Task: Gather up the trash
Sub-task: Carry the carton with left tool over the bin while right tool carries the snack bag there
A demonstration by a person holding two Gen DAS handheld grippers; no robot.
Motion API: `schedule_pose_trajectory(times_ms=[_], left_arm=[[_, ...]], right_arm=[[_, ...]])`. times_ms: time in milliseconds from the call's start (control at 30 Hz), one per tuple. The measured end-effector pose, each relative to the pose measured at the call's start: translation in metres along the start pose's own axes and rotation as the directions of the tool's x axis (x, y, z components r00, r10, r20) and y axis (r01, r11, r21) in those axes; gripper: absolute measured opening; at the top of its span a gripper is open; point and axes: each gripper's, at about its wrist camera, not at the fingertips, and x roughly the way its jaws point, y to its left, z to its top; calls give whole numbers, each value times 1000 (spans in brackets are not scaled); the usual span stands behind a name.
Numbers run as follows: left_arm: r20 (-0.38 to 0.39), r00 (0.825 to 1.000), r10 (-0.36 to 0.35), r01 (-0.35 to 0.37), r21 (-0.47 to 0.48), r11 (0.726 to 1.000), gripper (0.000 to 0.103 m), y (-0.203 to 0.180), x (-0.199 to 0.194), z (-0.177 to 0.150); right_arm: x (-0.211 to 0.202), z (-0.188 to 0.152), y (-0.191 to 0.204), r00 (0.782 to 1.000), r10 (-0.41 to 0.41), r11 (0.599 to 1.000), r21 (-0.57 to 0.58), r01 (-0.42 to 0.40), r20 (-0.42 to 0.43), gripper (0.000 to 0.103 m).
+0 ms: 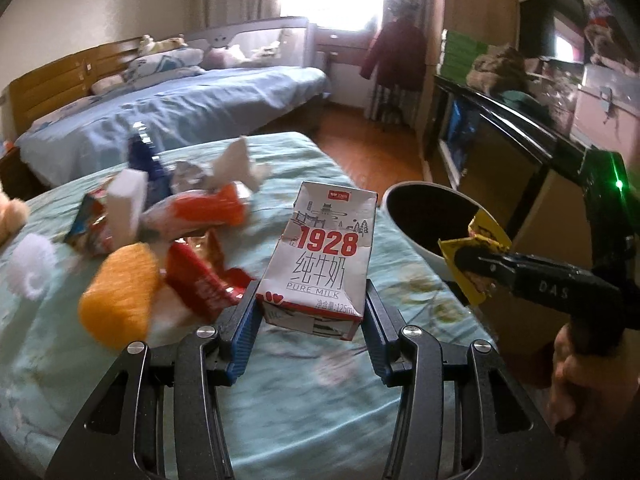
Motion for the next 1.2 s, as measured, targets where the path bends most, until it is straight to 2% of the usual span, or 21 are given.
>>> schedule_pose_trajectory(times_ms=[733, 1200], left_arm=[[-66, 995, -77, 85, 127, 988, 47, -71, 62, 34], [-111, 989, -100, 117, 161, 980, 47, -98, 95, 54]], right_arm=[[5, 34, -69, 990, -144, 989, 39, 143, 6, 36], [21, 47, -103, 985, -171, 983, 67, 173, -34, 38]])
